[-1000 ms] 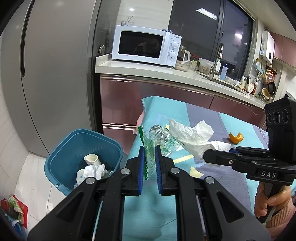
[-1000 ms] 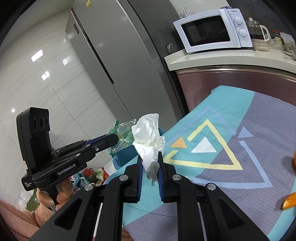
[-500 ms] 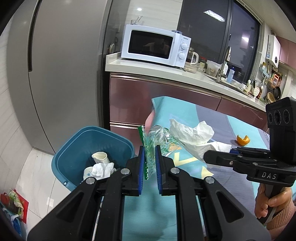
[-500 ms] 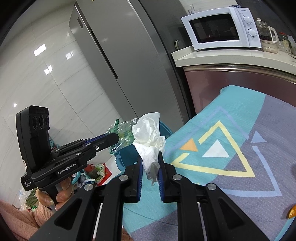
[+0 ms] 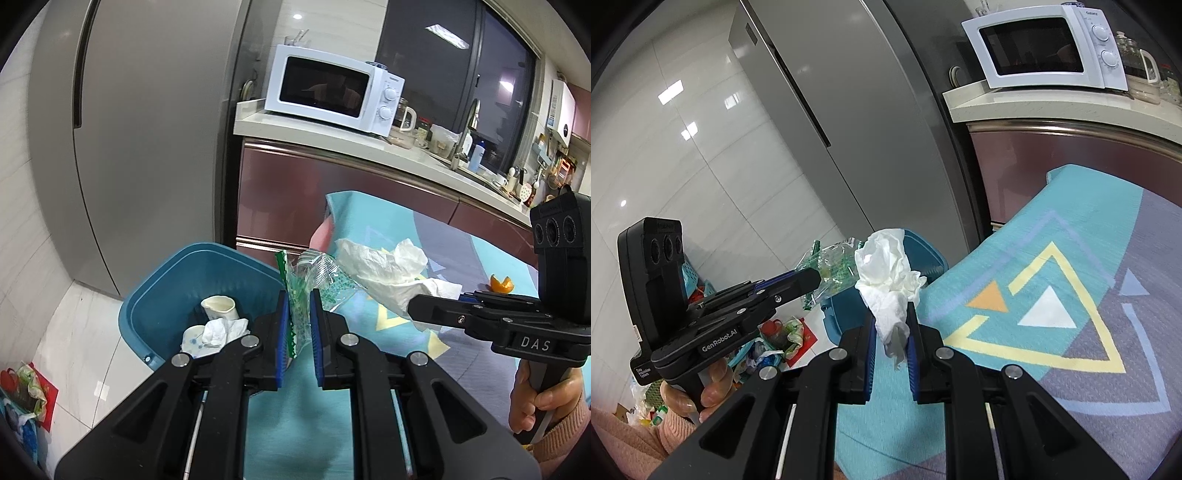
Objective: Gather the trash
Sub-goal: 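Carry the wrapper and tissue over the blue bin with both tools, then lower both tools into the bin and open them to drop the trash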
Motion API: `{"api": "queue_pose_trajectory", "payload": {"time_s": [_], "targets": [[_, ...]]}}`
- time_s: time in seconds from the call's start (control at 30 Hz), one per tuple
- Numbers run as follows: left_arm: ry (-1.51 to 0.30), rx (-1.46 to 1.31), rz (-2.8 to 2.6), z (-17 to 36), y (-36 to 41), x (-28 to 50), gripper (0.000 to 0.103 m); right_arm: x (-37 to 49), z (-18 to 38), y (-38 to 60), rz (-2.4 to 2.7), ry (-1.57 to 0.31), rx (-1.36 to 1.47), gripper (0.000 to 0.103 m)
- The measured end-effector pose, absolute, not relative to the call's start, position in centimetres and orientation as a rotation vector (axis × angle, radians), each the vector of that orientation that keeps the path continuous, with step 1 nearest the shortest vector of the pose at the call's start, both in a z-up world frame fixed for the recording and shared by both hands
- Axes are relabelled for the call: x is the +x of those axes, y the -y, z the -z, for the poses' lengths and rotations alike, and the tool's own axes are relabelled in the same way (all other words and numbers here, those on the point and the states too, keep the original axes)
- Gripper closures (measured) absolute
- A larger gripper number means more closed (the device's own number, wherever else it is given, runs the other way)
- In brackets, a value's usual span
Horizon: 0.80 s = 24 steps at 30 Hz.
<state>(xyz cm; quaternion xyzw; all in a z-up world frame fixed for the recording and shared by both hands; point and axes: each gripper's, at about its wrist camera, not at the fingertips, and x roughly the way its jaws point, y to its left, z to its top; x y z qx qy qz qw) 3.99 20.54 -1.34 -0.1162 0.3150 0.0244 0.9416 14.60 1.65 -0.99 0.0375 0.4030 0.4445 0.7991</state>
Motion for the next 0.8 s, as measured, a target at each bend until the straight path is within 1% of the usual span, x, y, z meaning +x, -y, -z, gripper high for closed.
{"api": "queue_pose_trajectory", "payload": {"time_s": [0.8], "targets": [[-0.688,-0.263,-0.175,3.9,-25.2,5.1,0.089,18.0,2.9,-9.4,-0.986,-0.964,-0.036,0.089]]}}
